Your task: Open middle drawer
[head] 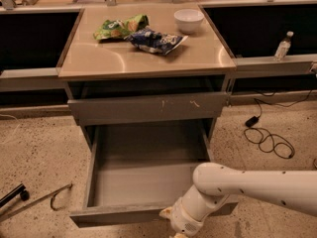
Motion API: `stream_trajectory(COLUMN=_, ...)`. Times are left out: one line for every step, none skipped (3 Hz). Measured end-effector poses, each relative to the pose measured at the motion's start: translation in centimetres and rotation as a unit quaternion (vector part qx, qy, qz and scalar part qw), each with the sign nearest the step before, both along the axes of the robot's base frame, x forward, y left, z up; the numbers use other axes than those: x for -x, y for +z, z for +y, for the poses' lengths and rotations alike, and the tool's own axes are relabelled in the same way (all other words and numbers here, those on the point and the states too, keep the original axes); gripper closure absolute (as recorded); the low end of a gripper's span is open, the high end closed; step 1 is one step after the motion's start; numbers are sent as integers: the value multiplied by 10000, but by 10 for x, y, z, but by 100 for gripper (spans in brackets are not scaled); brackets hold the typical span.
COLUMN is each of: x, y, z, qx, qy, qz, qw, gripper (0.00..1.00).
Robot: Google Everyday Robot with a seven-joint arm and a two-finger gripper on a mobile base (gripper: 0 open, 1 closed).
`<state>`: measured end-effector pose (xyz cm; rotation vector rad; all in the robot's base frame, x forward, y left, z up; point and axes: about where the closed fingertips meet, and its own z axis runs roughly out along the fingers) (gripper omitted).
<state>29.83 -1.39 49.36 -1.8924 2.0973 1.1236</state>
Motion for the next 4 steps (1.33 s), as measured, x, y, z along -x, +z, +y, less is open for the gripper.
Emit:
stream_trajectory(x=-40, y=21, z=-17, qx=192, qy=-17, qz=-203, qw=9996, gripper=0)
stream_trajectory(x=-73, y=13, z=-22, qx=289, qy=116, qz=-128, qw=9994, gripper=0)
stream_trajectory(x=-79, y=-24, z=-5, qx=268, qy=385, qz=208, qw=9987, gripper=0)
stream_trajectory(x=-54, y=-55, z=11, qx=81, qy=517, qz=629, qw=9966, gripper=0)
